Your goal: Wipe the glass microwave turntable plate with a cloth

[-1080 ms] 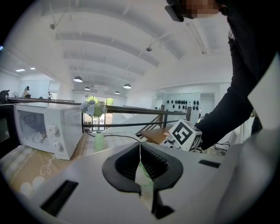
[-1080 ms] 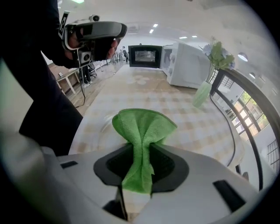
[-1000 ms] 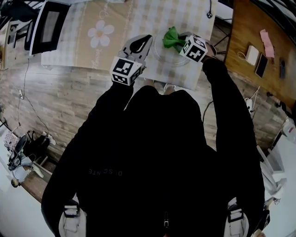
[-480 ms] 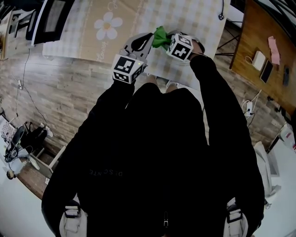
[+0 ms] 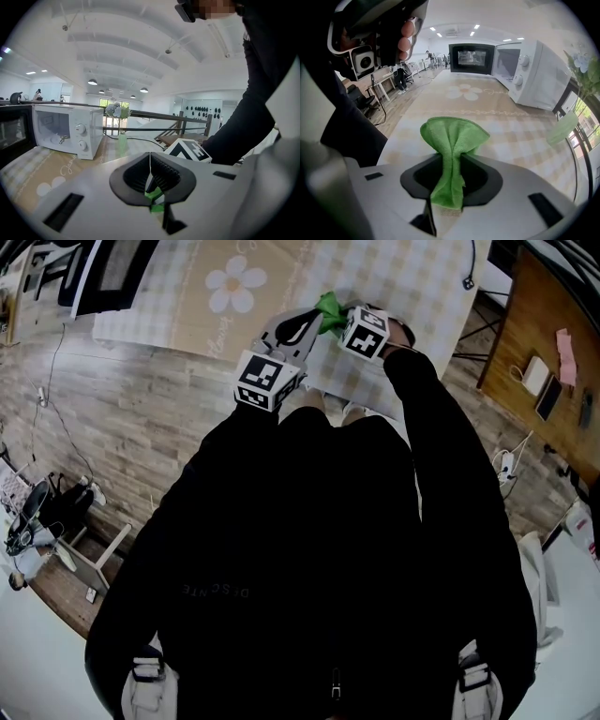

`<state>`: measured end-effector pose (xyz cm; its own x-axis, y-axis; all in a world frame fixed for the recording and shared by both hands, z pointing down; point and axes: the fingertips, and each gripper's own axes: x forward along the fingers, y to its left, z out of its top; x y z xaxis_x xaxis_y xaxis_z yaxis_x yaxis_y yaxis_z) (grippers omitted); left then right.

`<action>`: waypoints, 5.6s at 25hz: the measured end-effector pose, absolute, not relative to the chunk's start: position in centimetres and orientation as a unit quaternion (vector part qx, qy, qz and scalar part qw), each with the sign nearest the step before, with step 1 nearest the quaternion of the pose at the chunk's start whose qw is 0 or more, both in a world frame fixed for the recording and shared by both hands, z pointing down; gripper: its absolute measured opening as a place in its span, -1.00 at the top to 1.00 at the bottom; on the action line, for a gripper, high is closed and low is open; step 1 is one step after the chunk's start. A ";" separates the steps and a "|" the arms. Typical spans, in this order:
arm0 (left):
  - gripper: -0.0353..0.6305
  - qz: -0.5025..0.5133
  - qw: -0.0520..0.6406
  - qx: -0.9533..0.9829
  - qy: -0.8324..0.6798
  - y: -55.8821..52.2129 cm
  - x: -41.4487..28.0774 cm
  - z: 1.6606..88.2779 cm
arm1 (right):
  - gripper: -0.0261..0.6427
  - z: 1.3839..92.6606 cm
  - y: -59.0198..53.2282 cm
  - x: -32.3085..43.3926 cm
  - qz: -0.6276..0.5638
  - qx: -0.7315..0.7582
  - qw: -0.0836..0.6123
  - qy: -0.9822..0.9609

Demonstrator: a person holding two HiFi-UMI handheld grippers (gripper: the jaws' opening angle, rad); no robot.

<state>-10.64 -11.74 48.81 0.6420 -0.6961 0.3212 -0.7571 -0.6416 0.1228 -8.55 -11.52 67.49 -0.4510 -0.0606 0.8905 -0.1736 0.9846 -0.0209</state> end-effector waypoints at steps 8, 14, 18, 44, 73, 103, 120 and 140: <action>0.83 0.125 0.133 0.897 -0.403 -11.9 -11.0 49.5 | 0.53 69.0 -10.8 -7.8 0.052 0.055 0.542 -0.837; 0.83 0.124 0.131 0.902 -0.391 -12.4 -10.0 49.5 | 0.53 69.1 -10.6 -6.1 0.055 0.061 0.546 -0.834; 0.83 0.127 0.131 0.907 -0.380 -12.2 -8.9 49.6 | 0.53 69.2 -10.1 -4.3 0.060 0.068 0.551 -0.830; 0.83 0.138 0.117 0.933 -0.310 -10.7 0.0 49.7 | 0.52 69.4 -6.7 9.0 0.086 0.109 0.574 -0.807; 0.83 0.145 0.119 0.934 -0.303 -11.9 -0.5 50.4 | 0.52 65.3 -6.3 10.5 0.152 0.147 0.519 -0.828; 0.83 0.140 0.150 0.901 -0.383 -12.2 -10.7 51.5 | 0.51 68.9 -4.6 -6.1 0.068 0.003 0.542 -0.838; 0.83 0.151 0.140 0.919 -0.336 -11.5 -4.6 51.5 | 0.51 69.2 -2.3 1.7 0.087 0.030 0.556 -0.826; 0.83 0.155 0.127 0.931 -0.306 -10.8 2.1 51.2 | 0.50 69.4 -0.1 11.6 0.108 0.058 0.578 -0.807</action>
